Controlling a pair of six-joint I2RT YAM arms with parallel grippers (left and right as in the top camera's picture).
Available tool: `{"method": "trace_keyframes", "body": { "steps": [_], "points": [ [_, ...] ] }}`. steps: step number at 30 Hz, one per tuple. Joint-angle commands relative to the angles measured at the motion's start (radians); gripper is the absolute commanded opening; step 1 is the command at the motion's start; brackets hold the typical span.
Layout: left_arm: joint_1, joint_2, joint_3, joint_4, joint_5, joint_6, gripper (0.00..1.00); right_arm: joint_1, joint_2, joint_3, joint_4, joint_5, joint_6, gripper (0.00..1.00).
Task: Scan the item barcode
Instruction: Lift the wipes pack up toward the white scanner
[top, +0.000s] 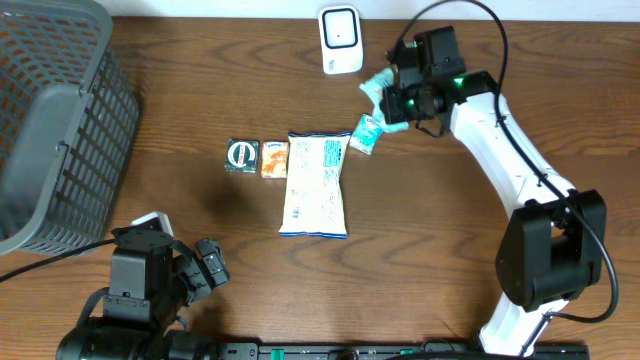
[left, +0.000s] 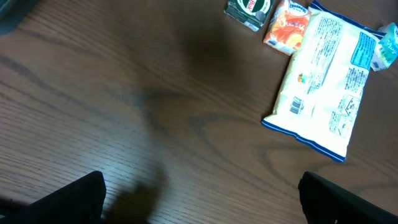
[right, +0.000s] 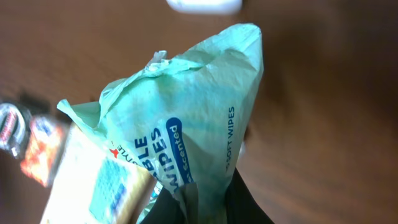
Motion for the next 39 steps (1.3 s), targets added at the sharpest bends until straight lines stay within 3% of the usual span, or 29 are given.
{"method": "trace_keyframes", "body": {
  "steps": [1, 7, 14, 18, 23, 27, 39],
  "points": [
    [0.002, -0.004, -0.002, -0.003, -0.009, 0.002, 0.98, 0.034, 0.010, 0.055, 0.070, 0.038, -0.023, 0.01],
    [0.002, -0.004, -0.002, -0.003, -0.009, 0.002, 0.98, 0.058, 0.064, 0.207, 0.170, 0.042, -0.022, 0.01],
    [0.002, -0.004, -0.002, -0.003, -0.009, 0.002, 0.98, 0.058, 0.285, 0.536, 0.134, 0.041, -0.023, 0.01],
    [0.002, -0.004, -0.002, -0.003, -0.009, 0.002, 0.98, 0.065, 0.419, 0.663, 0.210, 0.084, -0.056, 0.01],
    [0.002, -0.004, -0.002, -0.003, -0.009, 0.002, 0.98, 0.077, 0.503, 0.674, 0.349, 0.168, -0.061, 0.01],
    [0.002, -0.004, -0.002, -0.003, -0.009, 0.002, 0.98, 0.091, 0.564, 0.674, 0.434, 0.169, -0.145, 0.01],
    [0.002, -0.004, -0.002, -0.003, -0.009, 0.002, 0.98, 0.105, 0.601, 0.672, 0.410, 0.240, -0.187, 0.01]
  ]
}}
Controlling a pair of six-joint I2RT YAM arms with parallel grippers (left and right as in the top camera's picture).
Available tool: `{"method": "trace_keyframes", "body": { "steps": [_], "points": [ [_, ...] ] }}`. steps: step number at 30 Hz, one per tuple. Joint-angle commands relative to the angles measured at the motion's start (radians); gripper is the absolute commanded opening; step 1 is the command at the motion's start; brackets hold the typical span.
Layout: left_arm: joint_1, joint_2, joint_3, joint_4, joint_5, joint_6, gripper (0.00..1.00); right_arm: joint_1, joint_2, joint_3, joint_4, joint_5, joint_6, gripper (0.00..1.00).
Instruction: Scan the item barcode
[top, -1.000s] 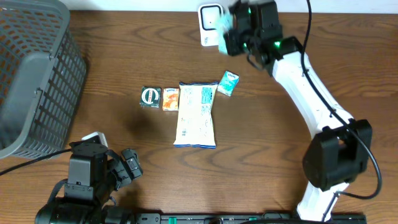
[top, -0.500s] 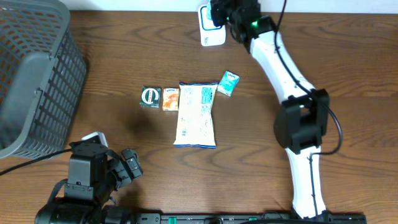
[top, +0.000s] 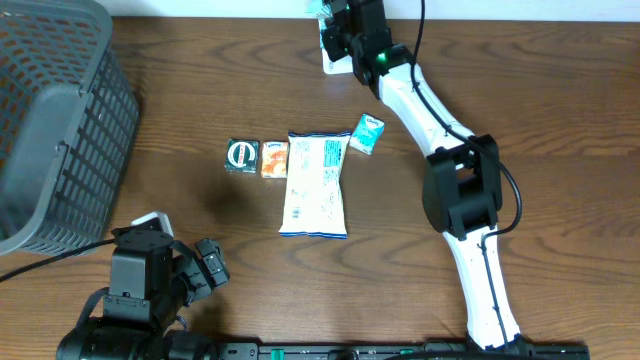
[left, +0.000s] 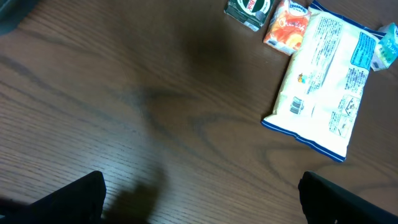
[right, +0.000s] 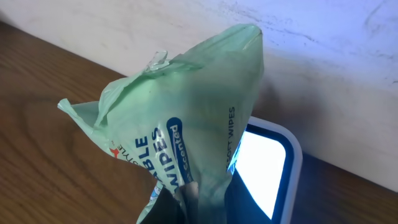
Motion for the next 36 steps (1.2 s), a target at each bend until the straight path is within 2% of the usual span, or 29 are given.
{"method": "trace_keyframes", "body": {
  "steps": [1, 10, 15, 20, 27, 34, 36],
  "points": [
    [0.002, -0.004, -0.002, -0.003, -0.009, 0.002, 0.98, -0.004, 0.005, 0.030, -0.029, 0.059, -0.021, 0.01],
    [0.002, -0.004, -0.002, -0.003, -0.009, 0.002, 0.98, -0.032, 0.011, 0.029, -0.047, 0.072, -0.021, 0.01],
    [0.002, -0.004, -0.002, -0.003, -0.009, 0.002, 0.98, -0.066, -0.009, 0.030, -0.083, 0.232, 0.023, 0.01],
    [0.002, -0.004, -0.002, -0.003, -0.009, 0.002, 0.98, -0.145, -0.072, 0.030, -0.213, 0.295, 0.032, 0.01],
    [0.002, -0.004, -0.002, -0.003, -0.009, 0.002, 0.98, -0.330, -0.157, 0.030, -0.454, 0.309, 0.025, 0.01],
    [0.002, -0.004, -0.002, -0.003, -0.009, 0.002, 0.97, -0.531, -0.155, 0.009, -0.682, 0.310, -0.125, 0.01],
    [0.002, -0.004, -0.002, -0.003, -0.009, 0.002, 0.98, -0.583, -0.155, -0.002, -0.715, 0.311, -0.146, 0.04]
  ]
}}
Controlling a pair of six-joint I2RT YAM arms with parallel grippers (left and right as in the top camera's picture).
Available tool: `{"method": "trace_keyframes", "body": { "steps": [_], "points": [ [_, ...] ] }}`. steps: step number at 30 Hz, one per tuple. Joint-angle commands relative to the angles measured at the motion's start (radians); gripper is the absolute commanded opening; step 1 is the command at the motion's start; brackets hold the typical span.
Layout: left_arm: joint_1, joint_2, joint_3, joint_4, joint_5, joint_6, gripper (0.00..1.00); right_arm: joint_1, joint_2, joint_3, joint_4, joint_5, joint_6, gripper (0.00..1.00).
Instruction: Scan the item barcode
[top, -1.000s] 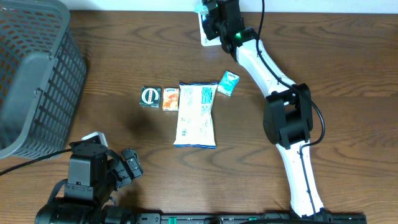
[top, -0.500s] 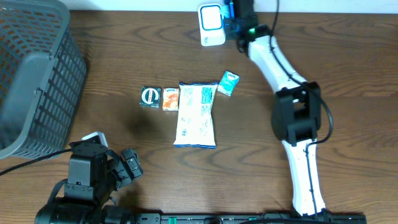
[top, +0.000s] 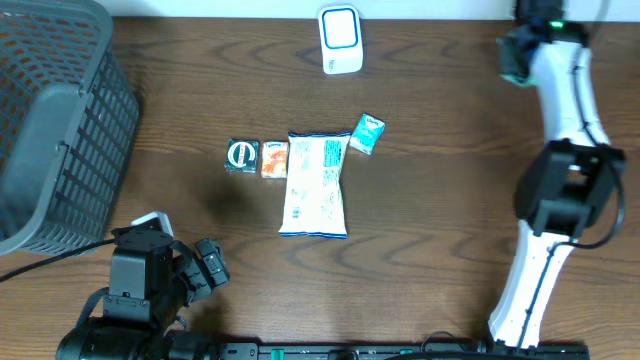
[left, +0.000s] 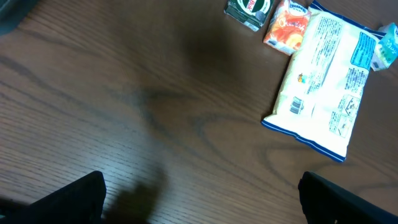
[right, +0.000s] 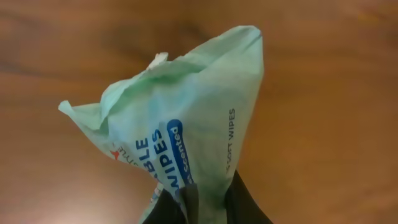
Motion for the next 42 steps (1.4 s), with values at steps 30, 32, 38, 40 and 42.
{"method": "trace_keyframes", "body": {
  "steps": [30, 32, 38, 40, 42],
  "points": [
    [0.002, -0.004, -0.002, -0.003, -0.009, 0.002, 0.98, -0.082, -0.210, -0.089, -0.310, -0.652, 0.157, 0.99],
    [0.002, -0.004, -0.002, -0.002, -0.009, 0.002, 0.98, -0.049, -0.211, -0.089, -0.369, -0.762, 0.157, 0.99],
    [0.002, -0.004, -0.002, -0.002, -0.009, 0.002, 0.98, 0.071, -0.194, -0.108, -0.491, -0.785, 0.153, 0.99],
    [0.002, -0.004, -0.002, -0.002, -0.009, 0.002, 0.98, 0.119, -0.192, -0.119, -0.514, -0.785, 0.153, 0.99],
    [0.002, -0.004, -0.002, -0.002, -0.009, 0.002, 0.98, 0.160, -0.192, -0.126, -0.529, -0.785, 0.153, 0.99]
  ]
}}
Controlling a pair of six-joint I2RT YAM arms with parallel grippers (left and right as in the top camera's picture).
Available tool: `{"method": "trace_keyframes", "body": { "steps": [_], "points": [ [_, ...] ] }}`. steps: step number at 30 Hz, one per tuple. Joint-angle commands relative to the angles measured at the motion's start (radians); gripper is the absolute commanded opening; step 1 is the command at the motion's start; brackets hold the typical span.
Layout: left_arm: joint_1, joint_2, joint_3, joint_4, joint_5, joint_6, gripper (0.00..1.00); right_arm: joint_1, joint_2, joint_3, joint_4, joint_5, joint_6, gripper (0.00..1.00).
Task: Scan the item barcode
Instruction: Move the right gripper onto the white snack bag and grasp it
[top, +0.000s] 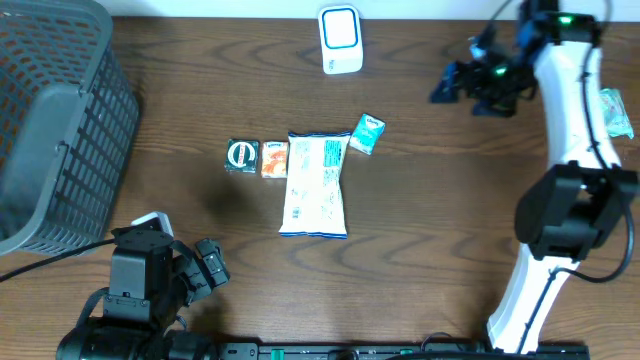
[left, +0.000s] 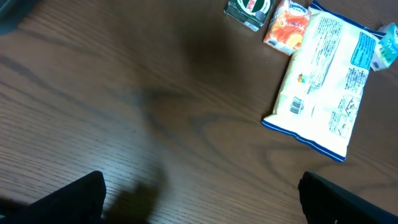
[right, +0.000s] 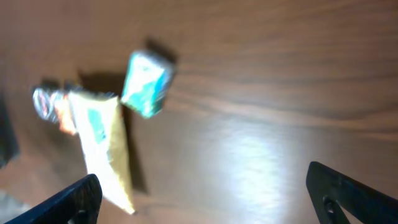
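Observation:
The white barcode scanner (top: 340, 38) stands at the table's back edge. A pale green wipes pack (top: 617, 112) lies at the far right edge, beside my right arm. My right gripper (top: 447, 84) hangs open and empty between the scanner and that pack; its wrist view (right: 214, 199) is blurred and looks toward the small teal packet (right: 146, 84) and the white bag (right: 102, 146). In mid-table lie a row of items: dark green packet (top: 241, 155), orange packet (top: 275, 158), white bag (top: 316, 183), teal packet (top: 367, 133). My left gripper (left: 202, 205) rests open at the front left.
A grey mesh basket (top: 50, 120) fills the back left corner. The left arm's base (top: 135, 285) sits at the front left edge. The right arm (top: 570, 120) stretches along the right side of the table.
My right gripper was shut on the wipes pack at the back right; now it is open and further left, and the pack lies at the right edge. The left arm is unchanged.
My right gripper first held the wipes pack just right of the scanner. Then it held the pack in front of the scanner's face. Then it held the pack at the far back right. Now the pack lies on the table there and the gripper is empty.

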Motion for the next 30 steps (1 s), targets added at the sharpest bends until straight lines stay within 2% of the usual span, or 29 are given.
{"method": "trace_keyframes", "body": {
  "steps": [1, 9, 14, 23, 30],
  "points": [
    [0.002, -0.004, -0.002, -0.003, -0.009, 0.002, 0.98, 0.083, 0.012, -0.017, -0.019, -0.044, 0.011, 0.99],
    [0.002, -0.004, -0.002, -0.003, -0.009, 0.002, 0.97, 0.280, 0.012, -0.073, 0.008, 0.026, 0.015, 0.99],
    [0.002, -0.004, -0.002, -0.003, -0.009, 0.002, 0.98, 0.388, 0.012, -0.146, 0.032, 0.061, 0.066, 0.99],
    [0.002, -0.004, -0.002, -0.002, -0.009, 0.002, 0.98, 0.561, 0.012, -0.309, 0.090, 0.080, 0.037, 0.99],
    [0.002, -0.004, -0.002, -0.003, -0.009, 0.002, 0.98, 0.606, 0.012, -0.340, 0.129, 0.082, 0.126, 0.99]
  ]
}}
